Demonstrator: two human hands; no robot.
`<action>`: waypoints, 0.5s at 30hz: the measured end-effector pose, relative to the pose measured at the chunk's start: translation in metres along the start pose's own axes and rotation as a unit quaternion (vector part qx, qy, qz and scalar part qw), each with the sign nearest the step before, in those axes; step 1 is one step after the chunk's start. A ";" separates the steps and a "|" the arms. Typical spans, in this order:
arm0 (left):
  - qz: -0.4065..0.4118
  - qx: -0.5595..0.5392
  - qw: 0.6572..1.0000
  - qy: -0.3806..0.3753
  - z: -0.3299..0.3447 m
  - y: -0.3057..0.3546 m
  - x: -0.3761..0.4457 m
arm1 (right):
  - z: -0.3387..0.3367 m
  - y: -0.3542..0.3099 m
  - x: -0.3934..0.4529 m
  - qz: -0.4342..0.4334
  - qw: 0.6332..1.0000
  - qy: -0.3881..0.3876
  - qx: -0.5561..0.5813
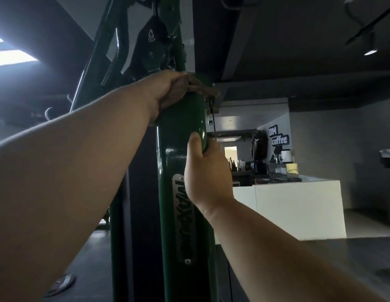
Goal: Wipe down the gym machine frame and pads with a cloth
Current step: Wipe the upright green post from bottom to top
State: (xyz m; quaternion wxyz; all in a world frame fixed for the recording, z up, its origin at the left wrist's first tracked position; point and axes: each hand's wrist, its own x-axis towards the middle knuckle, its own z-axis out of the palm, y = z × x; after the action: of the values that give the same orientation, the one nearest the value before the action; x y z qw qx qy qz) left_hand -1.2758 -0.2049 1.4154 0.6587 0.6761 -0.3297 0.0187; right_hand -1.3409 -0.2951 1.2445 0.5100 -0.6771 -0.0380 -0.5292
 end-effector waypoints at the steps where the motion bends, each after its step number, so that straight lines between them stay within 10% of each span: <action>1: 0.010 -0.005 1.000 0.003 -0.001 -0.002 0.002 | 0.000 0.001 0.000 -0.001 1.000 -0.004 0.001; 15: -0.020 0.031 0.999 -0.034 0.001 -0.003 -0.022 | 0.000 0.007 0.001 -0.010 0.999 -0.015 0.031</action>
State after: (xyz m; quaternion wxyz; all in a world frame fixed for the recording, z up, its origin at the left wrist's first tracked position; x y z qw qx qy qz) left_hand -1.2922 -0.1969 1.4029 0.6259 0.7029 -0.3379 -0.0073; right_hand -1.3364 -0.2991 1.2406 0.5247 -0.6682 -0.0689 -0.5229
